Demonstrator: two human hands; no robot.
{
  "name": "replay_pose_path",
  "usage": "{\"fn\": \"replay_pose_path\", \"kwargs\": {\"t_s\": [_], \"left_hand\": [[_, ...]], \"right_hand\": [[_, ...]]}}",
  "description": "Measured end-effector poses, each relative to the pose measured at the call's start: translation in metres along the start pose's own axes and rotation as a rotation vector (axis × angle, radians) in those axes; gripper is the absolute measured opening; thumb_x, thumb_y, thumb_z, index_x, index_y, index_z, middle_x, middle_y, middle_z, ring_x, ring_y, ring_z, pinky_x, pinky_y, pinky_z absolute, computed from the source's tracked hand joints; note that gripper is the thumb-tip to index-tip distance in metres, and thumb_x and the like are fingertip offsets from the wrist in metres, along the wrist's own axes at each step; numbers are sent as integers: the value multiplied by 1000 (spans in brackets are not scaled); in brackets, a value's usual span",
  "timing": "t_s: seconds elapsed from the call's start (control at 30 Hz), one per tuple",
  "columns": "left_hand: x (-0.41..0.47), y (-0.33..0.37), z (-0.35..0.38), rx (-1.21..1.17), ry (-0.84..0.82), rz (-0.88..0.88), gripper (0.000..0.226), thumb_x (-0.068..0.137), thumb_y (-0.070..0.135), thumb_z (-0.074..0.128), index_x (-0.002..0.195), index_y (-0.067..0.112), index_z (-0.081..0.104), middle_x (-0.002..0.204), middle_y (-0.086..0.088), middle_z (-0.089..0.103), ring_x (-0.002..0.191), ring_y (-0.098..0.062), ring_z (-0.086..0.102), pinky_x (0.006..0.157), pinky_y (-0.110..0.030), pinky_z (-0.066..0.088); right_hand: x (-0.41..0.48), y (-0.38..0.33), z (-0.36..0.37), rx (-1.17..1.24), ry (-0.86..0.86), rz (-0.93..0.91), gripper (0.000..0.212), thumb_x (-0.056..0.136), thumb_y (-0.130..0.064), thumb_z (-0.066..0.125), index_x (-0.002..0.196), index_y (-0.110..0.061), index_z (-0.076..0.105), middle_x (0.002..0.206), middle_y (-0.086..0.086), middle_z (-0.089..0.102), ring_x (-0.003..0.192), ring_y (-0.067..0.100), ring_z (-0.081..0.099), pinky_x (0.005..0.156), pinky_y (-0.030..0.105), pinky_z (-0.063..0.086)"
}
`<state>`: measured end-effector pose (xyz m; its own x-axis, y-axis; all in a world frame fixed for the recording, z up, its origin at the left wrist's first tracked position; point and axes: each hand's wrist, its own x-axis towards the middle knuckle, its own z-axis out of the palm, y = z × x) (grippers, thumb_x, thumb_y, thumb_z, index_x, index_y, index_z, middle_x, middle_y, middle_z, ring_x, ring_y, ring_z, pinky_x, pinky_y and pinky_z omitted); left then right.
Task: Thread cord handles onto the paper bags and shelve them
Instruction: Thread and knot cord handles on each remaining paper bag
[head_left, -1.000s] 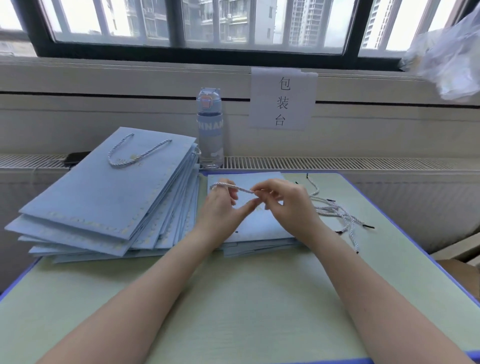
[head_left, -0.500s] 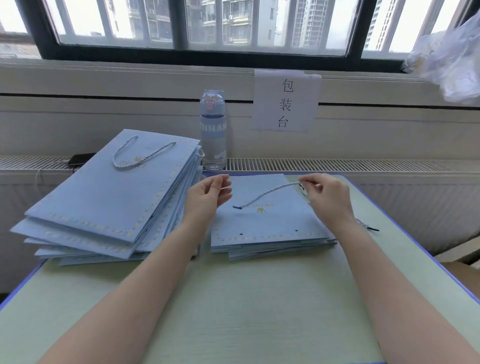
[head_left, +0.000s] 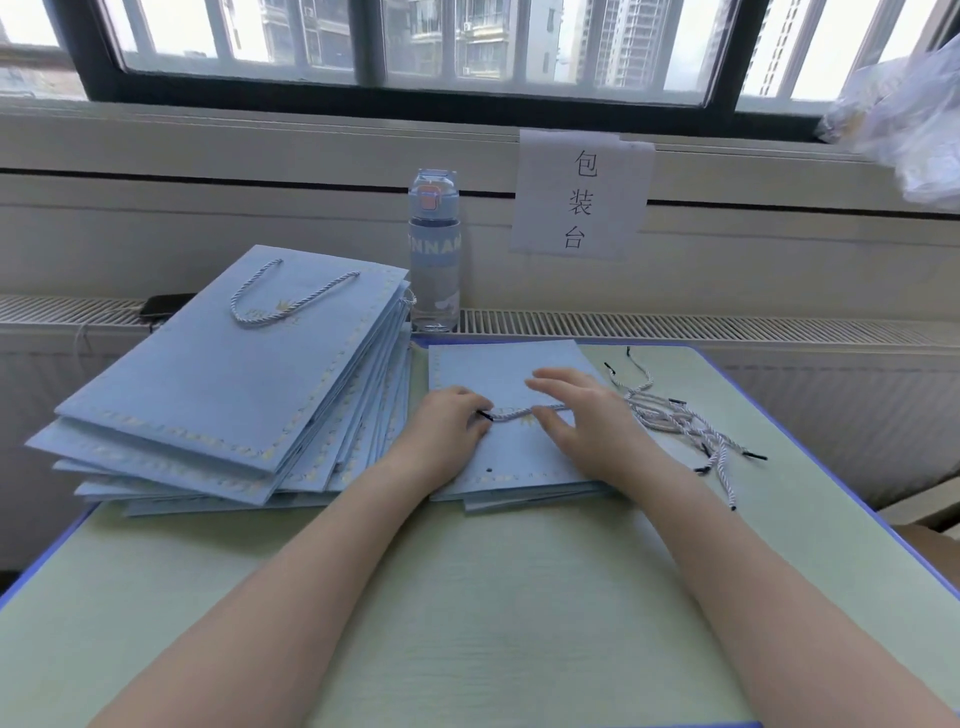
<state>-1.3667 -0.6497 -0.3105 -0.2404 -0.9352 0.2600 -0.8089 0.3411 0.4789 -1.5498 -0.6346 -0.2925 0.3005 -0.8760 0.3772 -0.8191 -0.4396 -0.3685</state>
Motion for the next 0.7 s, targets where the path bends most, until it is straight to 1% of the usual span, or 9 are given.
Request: {"fn": "replay_pose_path", "kwargs": {"t_s": [0.03, 0.1, 0.2, 0.27, 0.33, 0.4, 0.47, 0.57, 0.7], "left_hand": [[0, 1, -1, -29, 28, 0, 26, 94, 13, 55, 118, 8, 65, 119, -11, 61, 109, -25, 54, 94, -23, 35], [-2, 3, -1, -46, 57, 4, 19, 92, 12, 58, 106, 9, 71, 105, -11, 65, 99, -24, 58, 85, -22, 36], [-5, 5, -1, -64, 92, 27, 16, 90, 14, 60, 100, 10, 72, 98, -6, 70, 92, -19, 60, 75, -17, 34], [-6, 7, -1, -120, 145, 34, 12, 88, 16, 64, 95, 12, 74, 92, -1, 72, 83, -13, 60, 71, -14, 34], [-7, 11, -3, -163, 198, 41, 10, 87, 20, 68, 91, 14, 74, 86, 2, 72, 76, -8, 58, 71, -14, 38], [-8, 14, -4, -193, 224, 52, 11, 85, 23, 69, 89, 14, 74, 83, 4, 72, 75, -8, 60, 73, -16, 43], [-9, 16, -5, -218, 216, 47, 12, 85, 25, 70, 89, 15, 74, 83, 5, 71, 77, -8, 61, 74, -18, 45], [-7, 15, -6, -274, 171, 28, 11, 86, 25, 69, 90, 16, 74, 82, 7, 70, 79, -5, 61, 73, -14, 45], [-6, 18, -8, -343, 122, 39, 7, 86, 20, 68, 89, 16, 74, 79, 9, 69, 76, -1, 61, 68, -5, 41]], "right_hand": [[-1, -5, 7, 4, -47, -32, 40, 96, -20, 53, 134, -12, 51, 141, 1, 47, 133, 17, 37, 107, 20, 21], [-1, -12, 17, -9, -122, -83, 42, 96, -23, 51, 137, -12, 48, 141, 3, 47, 133, 18, 37, 109, 22, 20], [-2, -12, 20, -19, -177, -91, 41, 97, -27, 50, 136, -15, 49, 131, 5, 54, 124, 21, 43, 103, 27, 29], [-3, -11, 16, 32, -117, -72, 34, 95, -25, 53, 128, -15, 58, 115, 7, 60, 111, 20, 50, 94, 26, 35], [-4, -10, 14, 87, -12, -48, 26, 93, -21, 59, 116, -15, 67, 99, 8, 63, 98, 20, 54, 87, 26, 39], [-3, -10, 12, 132, 68, -32, 18, 89, -17, 64, 104, -13, 73, 89, 8, 64, 86, 20, 57, 80, 27, 41], [-3, -10, 9, 161, 106, -34, 13, 87, -14, 66, 97, -12, 74, 85, 7, 64, 78, 18, 56, 73, 21, 39], [-3, -9, 7, 169, 136, -46, 10, 86, -11, 67, 93, -10, 73, 84, 4, 62, 74, 12, 51, 69, 7, 34], [-2, -9, 7, 241, 155, -20, 8, 89, -10, 62, 91, -10, 70, 82, -4, 62, 77, 13, 55, 70, 6, 37]]}}
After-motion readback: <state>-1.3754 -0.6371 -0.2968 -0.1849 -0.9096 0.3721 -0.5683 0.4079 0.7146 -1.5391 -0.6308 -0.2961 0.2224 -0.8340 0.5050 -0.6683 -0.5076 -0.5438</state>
